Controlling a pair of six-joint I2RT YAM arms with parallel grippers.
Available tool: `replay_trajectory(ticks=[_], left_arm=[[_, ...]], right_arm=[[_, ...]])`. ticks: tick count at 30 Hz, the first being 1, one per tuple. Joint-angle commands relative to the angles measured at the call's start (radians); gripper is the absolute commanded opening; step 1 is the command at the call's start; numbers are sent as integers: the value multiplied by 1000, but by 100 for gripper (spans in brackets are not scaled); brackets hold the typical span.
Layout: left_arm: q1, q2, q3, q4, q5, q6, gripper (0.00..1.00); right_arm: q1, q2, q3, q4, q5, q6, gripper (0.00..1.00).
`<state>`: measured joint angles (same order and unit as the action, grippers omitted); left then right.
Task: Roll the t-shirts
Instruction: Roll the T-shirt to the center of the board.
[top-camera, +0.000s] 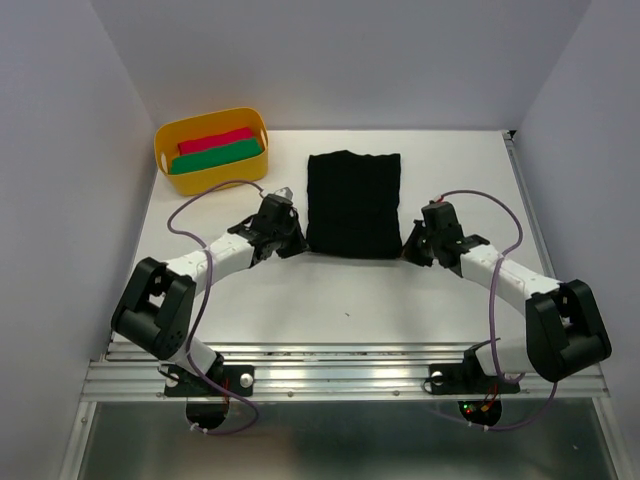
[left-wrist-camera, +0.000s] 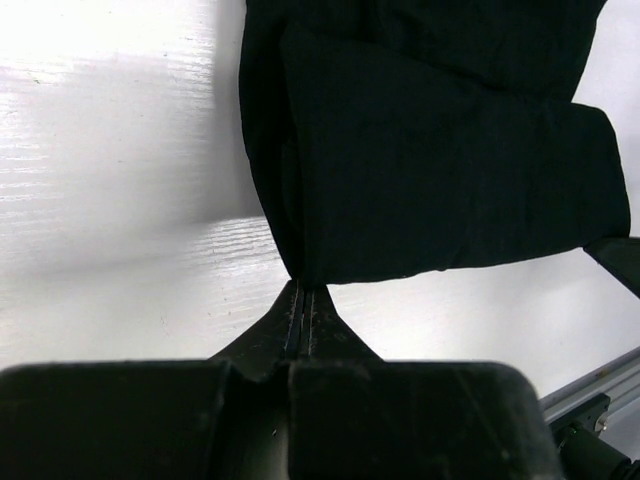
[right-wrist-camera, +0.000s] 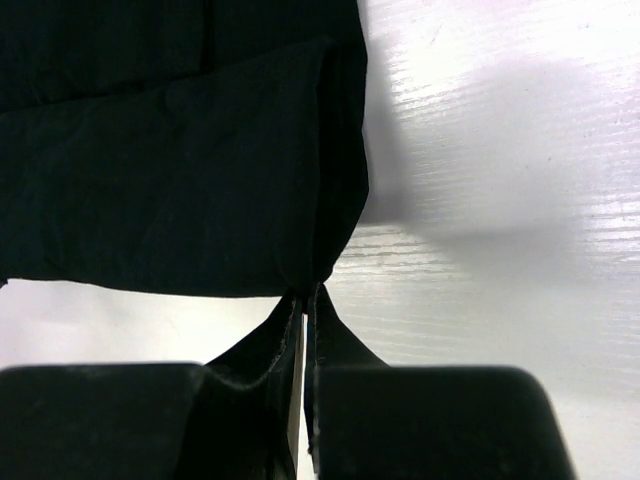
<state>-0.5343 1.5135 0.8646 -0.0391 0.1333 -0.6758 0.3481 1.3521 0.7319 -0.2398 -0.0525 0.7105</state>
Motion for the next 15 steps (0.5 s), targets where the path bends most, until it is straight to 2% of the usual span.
replay_trajectory(ticks=[1,15], left_arm=[[7,-45,25,-44,9,12,0],[7,-170,-61,-113,69,-19,0]], right_arm=[[-4,-14,26,-16,-27,-29,1],[-4,-131,34,-150,-58,-28,1]])
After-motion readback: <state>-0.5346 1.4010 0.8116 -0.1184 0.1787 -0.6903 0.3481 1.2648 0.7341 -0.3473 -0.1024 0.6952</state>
